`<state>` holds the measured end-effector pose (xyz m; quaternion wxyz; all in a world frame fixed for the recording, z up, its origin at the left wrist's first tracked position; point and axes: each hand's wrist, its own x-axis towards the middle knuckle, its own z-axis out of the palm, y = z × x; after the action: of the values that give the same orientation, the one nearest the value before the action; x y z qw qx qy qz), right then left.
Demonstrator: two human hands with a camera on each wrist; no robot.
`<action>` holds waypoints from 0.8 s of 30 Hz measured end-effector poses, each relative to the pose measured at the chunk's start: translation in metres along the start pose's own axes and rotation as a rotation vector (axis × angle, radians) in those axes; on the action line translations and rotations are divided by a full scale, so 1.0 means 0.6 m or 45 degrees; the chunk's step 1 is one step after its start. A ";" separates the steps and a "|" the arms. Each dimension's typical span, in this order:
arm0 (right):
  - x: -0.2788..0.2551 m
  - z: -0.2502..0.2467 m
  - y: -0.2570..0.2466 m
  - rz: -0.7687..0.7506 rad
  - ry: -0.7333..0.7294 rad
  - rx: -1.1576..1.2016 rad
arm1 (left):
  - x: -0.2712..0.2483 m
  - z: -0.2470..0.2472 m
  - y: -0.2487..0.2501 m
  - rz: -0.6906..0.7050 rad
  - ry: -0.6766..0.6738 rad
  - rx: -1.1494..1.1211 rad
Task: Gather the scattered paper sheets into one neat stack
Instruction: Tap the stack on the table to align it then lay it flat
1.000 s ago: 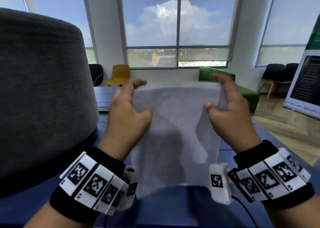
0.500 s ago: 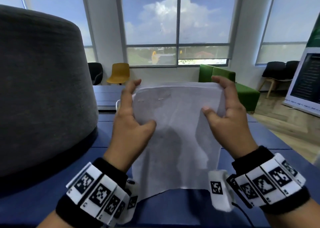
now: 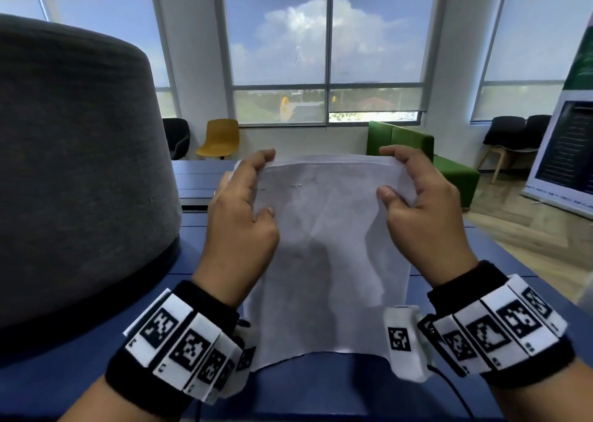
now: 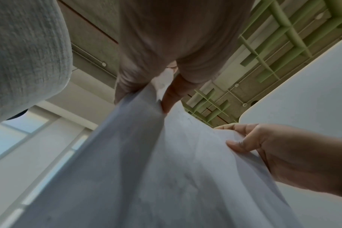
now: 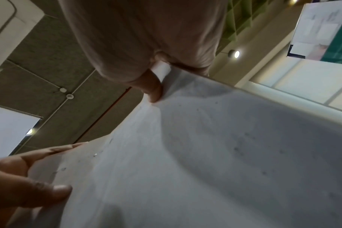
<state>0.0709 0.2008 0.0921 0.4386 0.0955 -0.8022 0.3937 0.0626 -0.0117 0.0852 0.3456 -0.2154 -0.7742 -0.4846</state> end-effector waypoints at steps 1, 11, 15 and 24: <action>0.003 -0.002 -0.004 -0.007 0.008 0.017 | 0.002 -0.002 0.004 0.000 0.001 -0.024; -0.010 -0.002 -0.009 0.061 -0.043 0.048 | -0.004 -0.014 -0.010 -0.066 -0.124 -0.116; 0.005 -0.001 -0.008 0.083 -0.067 0.069 | 0.014 -0.009 -0.013 -0.089 -0.090 -0.137; 0.001 0.010 -0.006 0.063 -0.045 0.138 | 0.015 0.003 -0.003 -0.079 -0.031 -0.187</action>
<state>0.0684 0.1941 0.0929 0.4087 0.1061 -0.7894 0.4456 0.0545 -0.0111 0.0904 0.3041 -0.2218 -0.7470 -0.5480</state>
